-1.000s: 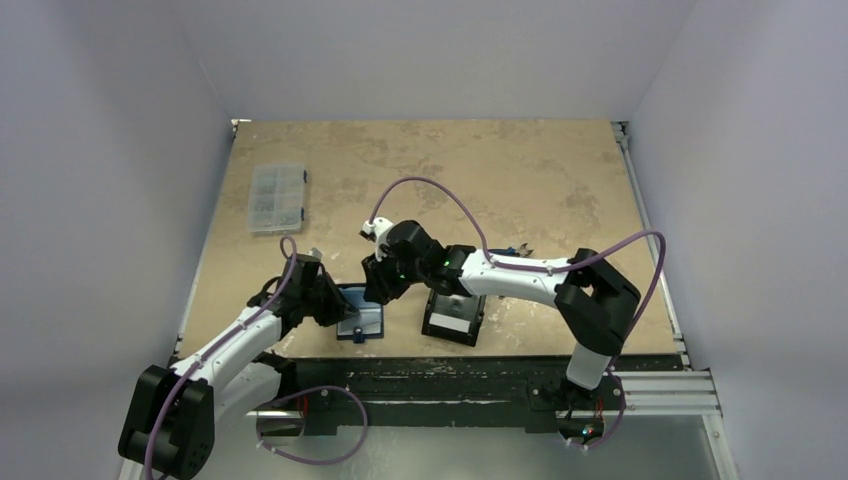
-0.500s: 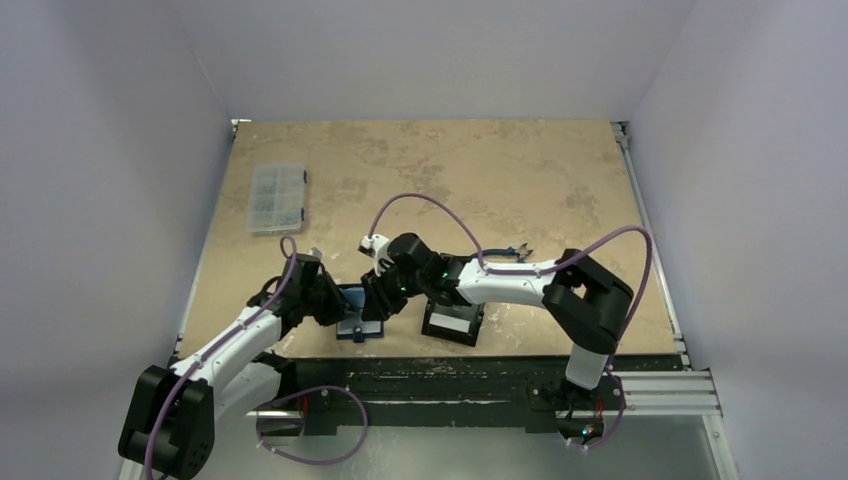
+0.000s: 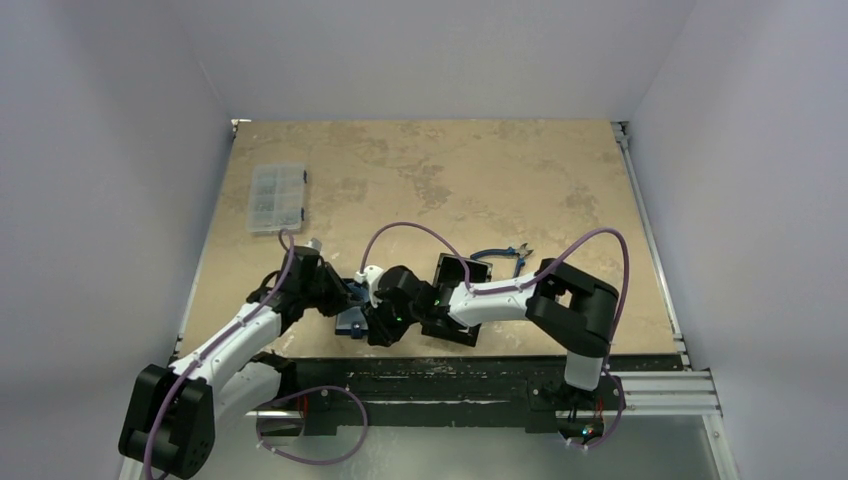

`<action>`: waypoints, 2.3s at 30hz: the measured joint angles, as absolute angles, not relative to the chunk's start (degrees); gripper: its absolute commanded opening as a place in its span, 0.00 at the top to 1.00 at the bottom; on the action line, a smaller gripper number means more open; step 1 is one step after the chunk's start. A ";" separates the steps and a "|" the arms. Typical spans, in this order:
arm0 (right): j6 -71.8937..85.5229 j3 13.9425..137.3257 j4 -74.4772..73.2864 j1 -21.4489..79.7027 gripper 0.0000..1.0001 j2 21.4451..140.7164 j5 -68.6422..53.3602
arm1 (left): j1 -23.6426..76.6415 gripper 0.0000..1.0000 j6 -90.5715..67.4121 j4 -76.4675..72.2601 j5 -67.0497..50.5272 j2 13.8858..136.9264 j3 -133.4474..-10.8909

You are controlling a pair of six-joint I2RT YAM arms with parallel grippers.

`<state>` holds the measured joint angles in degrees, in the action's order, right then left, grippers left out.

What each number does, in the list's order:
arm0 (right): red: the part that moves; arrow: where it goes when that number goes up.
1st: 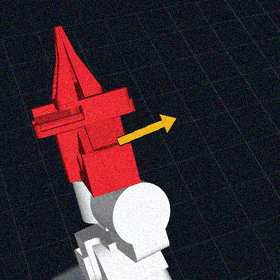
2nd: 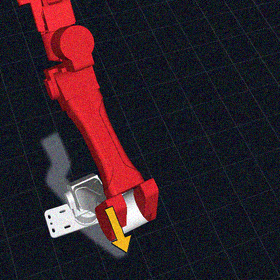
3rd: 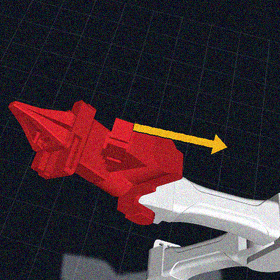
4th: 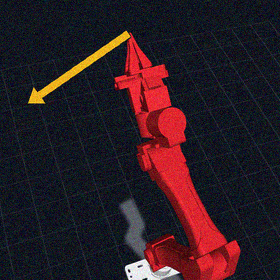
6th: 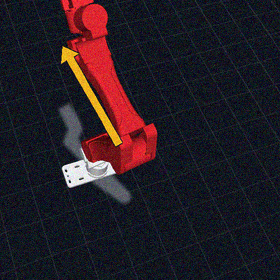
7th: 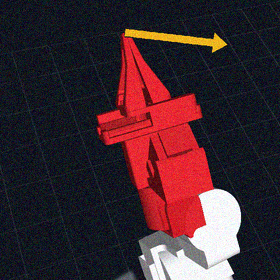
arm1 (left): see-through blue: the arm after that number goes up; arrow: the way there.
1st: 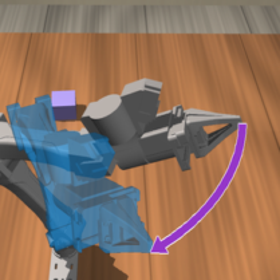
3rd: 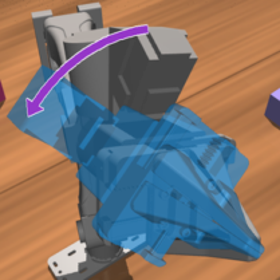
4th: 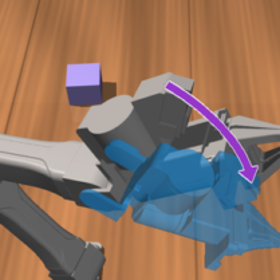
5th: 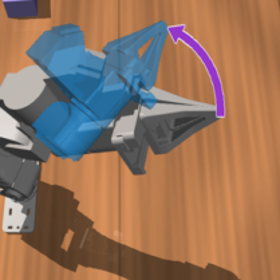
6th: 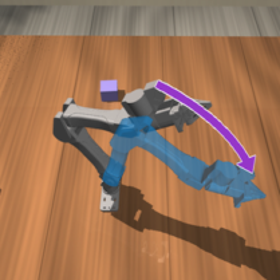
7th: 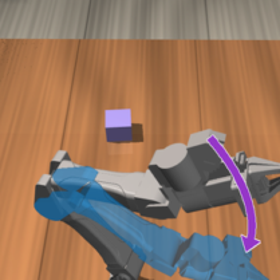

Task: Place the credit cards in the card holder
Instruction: Open the card holder at the center of the board.

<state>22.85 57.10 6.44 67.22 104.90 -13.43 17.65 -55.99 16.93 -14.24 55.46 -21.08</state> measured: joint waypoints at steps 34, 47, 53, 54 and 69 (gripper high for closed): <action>33.19 65.58 4.12 56.42 0.30 101.32 -10.31 | 17.65 1.00 -55.90 12.51 -12.45 61.78 -22.98; 38.92 76.47 -13.43 56.64 0.20 108.03 2.11 | 17.65 1.00 -57.45 8.36 -14.90 59.18 -19.53; 40.84 76.36 -17.02 57.84 0.24 110.10 2.50 | 17.65 1.00 -57.98 6.98 -15.07 58.96 -18.31; 41.01 76.05 -16.80 58.19 0.25 110.06 2.48 | 17.65 1.00 -58.00 6.87 -15.05 58.96 -18.09; 32.73 60.60 -1.19 65.04 0.34 104.05 6.17 | 17.65 1.00 -58.28 5.45 -13.56 62.17 -17.67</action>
